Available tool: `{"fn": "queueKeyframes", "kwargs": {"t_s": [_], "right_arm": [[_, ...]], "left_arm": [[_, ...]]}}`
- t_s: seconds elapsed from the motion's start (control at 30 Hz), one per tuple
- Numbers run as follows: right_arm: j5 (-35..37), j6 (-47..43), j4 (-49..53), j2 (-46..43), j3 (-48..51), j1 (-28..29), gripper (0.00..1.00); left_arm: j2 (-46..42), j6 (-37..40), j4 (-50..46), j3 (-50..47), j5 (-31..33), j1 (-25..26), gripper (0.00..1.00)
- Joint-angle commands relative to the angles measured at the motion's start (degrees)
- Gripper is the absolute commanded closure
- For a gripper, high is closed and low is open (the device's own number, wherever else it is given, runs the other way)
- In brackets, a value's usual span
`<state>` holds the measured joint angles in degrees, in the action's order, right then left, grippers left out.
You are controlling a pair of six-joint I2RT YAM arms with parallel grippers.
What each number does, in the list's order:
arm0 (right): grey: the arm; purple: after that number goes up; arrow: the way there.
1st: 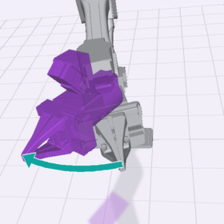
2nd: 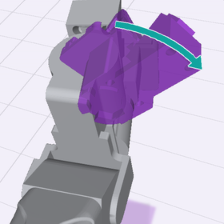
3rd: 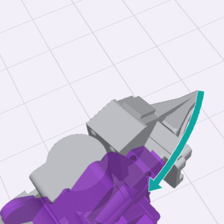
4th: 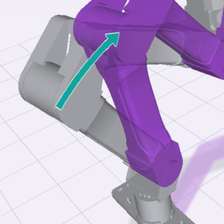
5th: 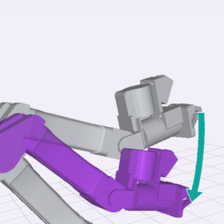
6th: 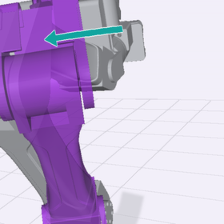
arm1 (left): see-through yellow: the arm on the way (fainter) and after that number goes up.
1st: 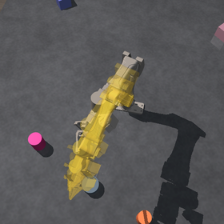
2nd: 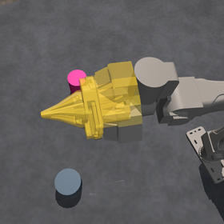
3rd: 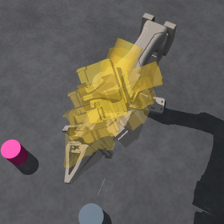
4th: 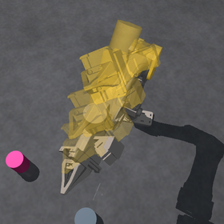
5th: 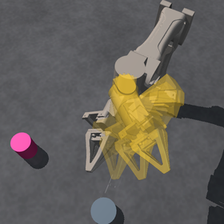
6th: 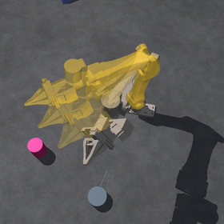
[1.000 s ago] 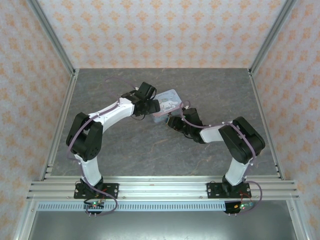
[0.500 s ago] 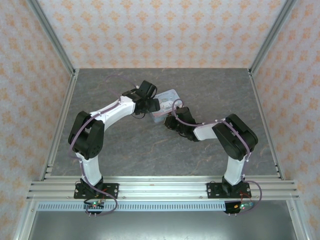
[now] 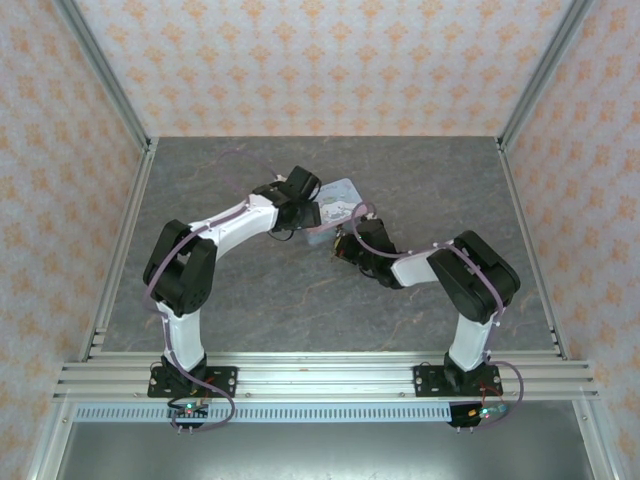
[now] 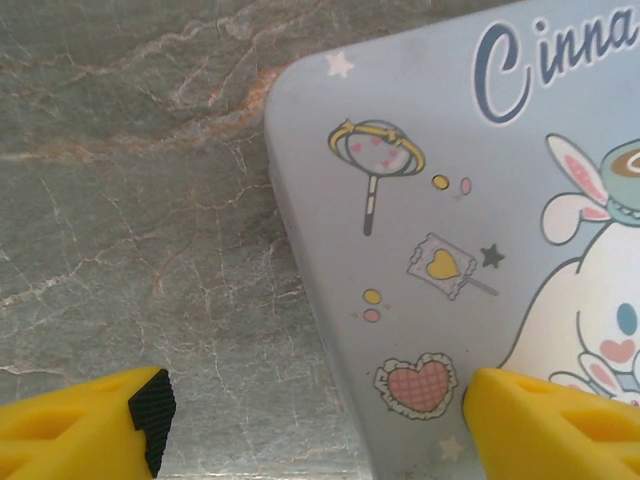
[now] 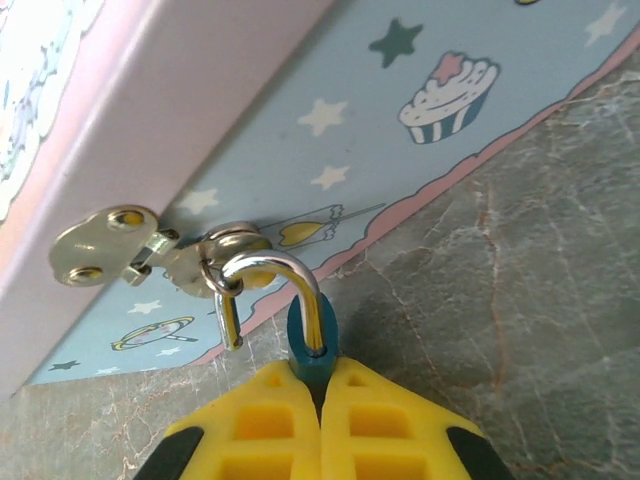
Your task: Unlock the padlock with the key
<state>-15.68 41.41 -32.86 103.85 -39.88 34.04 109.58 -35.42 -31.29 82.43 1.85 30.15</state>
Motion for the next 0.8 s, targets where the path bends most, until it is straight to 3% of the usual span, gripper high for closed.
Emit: {"fn": "queueKeyframes", "kwargs": {"t_s": [0.0,0.43,0.77], "right_arm": [[0.3,5.2,-3.5,-0.1,2.3,-1.5,1.00],[-1.9,16.1,-15.8,5.6,1.0,-5.4,1.00],[-10.2,8.5,5.4,5.7,-15.1,-14.8,1.00]], "left_arm": [[3.9,1.7,-4.8,0.5,6.2,1.5,0.22],[5.8,-0.1,-2.7,-3.0,4.3,2.6,0.24],[7.3,0.7,-2.8,-3.0,1.5,2.7,0.28]]}}
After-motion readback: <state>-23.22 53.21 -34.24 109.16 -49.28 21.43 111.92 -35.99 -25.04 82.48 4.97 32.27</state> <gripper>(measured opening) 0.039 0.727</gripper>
